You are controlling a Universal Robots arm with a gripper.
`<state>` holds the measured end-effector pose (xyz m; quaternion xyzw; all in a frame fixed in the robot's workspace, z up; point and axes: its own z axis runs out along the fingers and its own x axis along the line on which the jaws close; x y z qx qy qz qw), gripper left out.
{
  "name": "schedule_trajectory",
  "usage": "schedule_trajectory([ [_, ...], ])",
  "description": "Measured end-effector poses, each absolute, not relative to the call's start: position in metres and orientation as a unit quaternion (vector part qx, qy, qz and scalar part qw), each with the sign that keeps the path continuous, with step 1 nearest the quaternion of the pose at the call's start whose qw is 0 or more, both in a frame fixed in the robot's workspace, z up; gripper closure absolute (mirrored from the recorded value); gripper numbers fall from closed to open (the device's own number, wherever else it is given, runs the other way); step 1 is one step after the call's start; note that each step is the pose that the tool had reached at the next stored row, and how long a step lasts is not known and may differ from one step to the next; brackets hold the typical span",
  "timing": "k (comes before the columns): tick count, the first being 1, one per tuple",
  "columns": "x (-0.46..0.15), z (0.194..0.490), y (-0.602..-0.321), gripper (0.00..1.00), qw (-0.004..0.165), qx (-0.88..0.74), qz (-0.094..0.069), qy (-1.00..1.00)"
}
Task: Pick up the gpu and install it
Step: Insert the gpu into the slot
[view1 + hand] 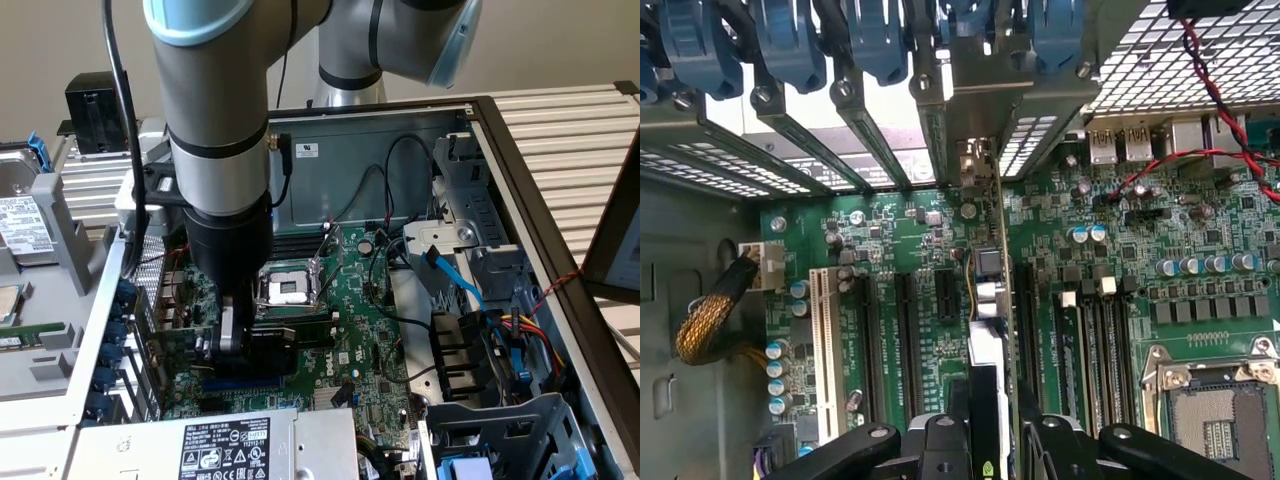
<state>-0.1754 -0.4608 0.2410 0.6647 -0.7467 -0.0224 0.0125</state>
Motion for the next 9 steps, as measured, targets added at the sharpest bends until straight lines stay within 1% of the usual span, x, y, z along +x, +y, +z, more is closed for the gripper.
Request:
schedule_trajectory([
  [9, -0.1766, 0.2409, -0.4607, 0.73, 0.012, 0.665, -0.022, -0.747],
])
